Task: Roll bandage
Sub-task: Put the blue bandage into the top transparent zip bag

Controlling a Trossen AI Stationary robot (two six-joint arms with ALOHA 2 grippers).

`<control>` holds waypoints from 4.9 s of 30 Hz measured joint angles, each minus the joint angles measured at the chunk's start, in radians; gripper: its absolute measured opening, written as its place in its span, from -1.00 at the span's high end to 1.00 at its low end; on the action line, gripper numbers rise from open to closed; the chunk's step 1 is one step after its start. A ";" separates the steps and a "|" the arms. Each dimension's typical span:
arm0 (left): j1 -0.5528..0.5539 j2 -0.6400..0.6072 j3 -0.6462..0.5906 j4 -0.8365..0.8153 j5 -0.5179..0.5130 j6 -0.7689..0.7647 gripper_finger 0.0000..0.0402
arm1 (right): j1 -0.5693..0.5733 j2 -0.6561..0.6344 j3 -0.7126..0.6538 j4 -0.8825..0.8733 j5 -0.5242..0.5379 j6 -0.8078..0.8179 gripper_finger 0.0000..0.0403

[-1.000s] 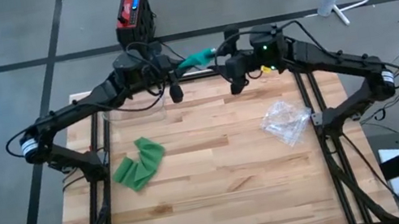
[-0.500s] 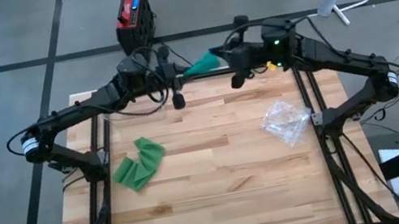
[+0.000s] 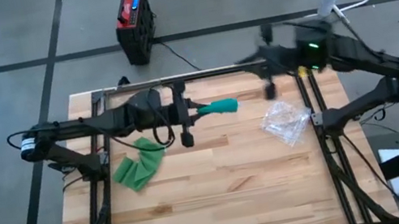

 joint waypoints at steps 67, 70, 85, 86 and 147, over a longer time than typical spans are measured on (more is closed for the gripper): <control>0.091 -0.143 -0.515 0.463 0.092 0.073 0.09 | 0.122 0.213 -0.131 -0.480 0.393 0.600 0.86; 0.100 -0.105 -0.576 0.627 0.092 0.048 0.00 | 0.077 0.217 -0.254 -0.589 0.377 0.785 0.86; 0.117 -0.081 -0.423 0.343 0.254 0.010 -0.16 | -0.009 0.370 -0.580 -0.520 0.057 0.985 0.85; 0.117 -0.070 -0.423 0.379 0.295 -0.002 -0.15 | -0.006 0.384 -0.563 -0.448 0.029 0.936 0.84; -0.001 0.413 -0.471 0.440 0.076 -0.062 0.27 | 0.706 0.383 -0.138 -0.329 0.527 1.284 0.87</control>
